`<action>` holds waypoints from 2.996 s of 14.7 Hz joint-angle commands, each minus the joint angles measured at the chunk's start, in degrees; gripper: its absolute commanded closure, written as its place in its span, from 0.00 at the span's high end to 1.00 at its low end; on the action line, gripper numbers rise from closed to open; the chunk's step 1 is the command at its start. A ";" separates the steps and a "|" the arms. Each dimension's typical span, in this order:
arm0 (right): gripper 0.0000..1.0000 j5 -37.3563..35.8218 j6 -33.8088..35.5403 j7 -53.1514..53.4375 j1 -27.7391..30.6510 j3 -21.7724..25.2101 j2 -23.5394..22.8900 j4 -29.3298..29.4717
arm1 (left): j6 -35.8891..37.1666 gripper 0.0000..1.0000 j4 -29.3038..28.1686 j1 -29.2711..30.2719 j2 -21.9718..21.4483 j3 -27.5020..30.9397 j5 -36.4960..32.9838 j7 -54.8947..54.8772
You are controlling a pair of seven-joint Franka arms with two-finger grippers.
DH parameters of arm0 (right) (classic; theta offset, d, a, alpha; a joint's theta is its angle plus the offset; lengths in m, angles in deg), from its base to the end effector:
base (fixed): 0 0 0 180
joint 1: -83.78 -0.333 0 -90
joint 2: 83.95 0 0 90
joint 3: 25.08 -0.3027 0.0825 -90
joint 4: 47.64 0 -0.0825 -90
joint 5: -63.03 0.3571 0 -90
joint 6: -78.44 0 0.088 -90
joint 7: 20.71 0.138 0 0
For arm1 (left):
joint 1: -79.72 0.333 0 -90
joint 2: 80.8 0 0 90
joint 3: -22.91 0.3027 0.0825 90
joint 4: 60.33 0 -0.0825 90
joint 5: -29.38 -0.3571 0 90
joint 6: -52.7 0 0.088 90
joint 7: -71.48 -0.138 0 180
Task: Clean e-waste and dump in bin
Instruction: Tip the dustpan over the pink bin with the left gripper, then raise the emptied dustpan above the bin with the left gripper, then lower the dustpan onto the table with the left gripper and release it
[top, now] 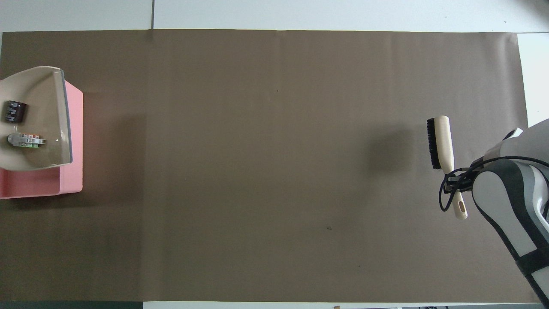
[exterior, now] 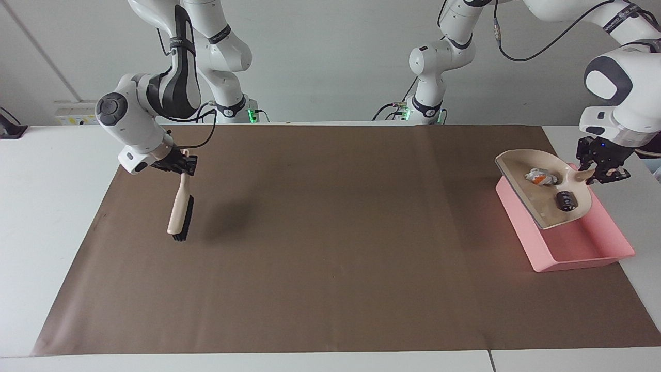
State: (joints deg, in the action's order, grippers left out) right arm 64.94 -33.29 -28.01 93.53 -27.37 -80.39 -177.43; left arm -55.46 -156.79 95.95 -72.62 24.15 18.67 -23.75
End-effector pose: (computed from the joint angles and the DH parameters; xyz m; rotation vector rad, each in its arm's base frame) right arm 0.4476 -0.0554 0.3401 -3.0589 0.0298 0.3807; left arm 0.5551 0.1943 0.4799 -2.2726 1.9345 0.1765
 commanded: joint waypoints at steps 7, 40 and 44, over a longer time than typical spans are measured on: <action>0.02 -3.66 -8.86 -4.12 2.11 -0.79 1.62 -6.62 | -5.91 0.00 3.13 1.53 2.98 1.40 -23.08 5.02; 1.00 -2.79 21.64 17.58 -1.84 -1.40 -3.39 39.00 | 4.88 0.02 -1.26 -13.58 -3.08 -1.50 -32.73 22.54; 1.00 -2.79 22.43 18.82 -3.33 -1.40 -3.12 39.09 | 7.00 0.07 -5.65 -22.36 -2.64 -1.50 -24.99 22.80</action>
State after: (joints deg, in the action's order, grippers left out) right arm 61.94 -11.73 -10.31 90.34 -28.49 -83.60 -139.11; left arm -49.54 -160.15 77.73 -75.13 22.14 -9.42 -0.73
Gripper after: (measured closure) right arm 0.000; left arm 0.678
